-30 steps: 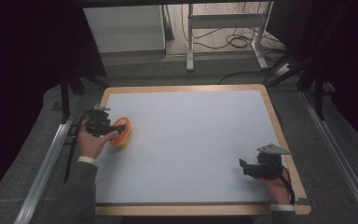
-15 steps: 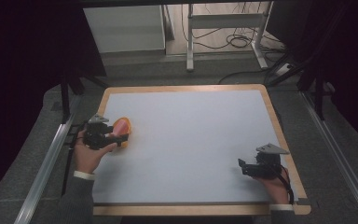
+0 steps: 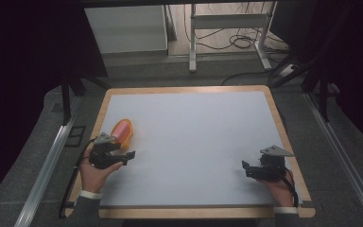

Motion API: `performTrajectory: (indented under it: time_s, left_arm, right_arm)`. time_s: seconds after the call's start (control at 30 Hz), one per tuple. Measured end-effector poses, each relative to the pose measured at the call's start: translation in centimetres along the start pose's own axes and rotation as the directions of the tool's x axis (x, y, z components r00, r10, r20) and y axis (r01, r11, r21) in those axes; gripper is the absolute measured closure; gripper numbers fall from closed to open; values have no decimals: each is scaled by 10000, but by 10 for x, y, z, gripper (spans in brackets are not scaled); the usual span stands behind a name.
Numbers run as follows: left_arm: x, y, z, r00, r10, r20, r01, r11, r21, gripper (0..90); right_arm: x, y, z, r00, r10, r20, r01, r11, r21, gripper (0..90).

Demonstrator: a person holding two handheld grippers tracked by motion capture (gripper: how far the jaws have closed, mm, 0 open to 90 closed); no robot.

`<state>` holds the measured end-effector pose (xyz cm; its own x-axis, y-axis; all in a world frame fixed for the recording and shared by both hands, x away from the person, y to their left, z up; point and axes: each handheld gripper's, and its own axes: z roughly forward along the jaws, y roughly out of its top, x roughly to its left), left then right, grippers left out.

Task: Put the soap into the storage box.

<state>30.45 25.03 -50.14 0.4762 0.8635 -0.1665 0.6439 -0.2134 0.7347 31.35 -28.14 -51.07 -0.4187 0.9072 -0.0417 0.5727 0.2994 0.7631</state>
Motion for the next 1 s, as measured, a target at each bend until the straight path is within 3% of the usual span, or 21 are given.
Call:
performTrajectory:
  time_s: [0.3, 1.0]
  left_arm:
    - [-4, -22, 3, 9999, -112, 114, 111, 9998, 164, 254]
    - [-7, -25, 4, 9993, -102, 355, 107, 9998, -144, 266]
  right_arm:
    - [0, 0, 1, 10000, -23, -18, 23, 10000, 35, 73]
    - [2, 1, -2, 10000, -88, 6, 88, 9999, -72, 73]
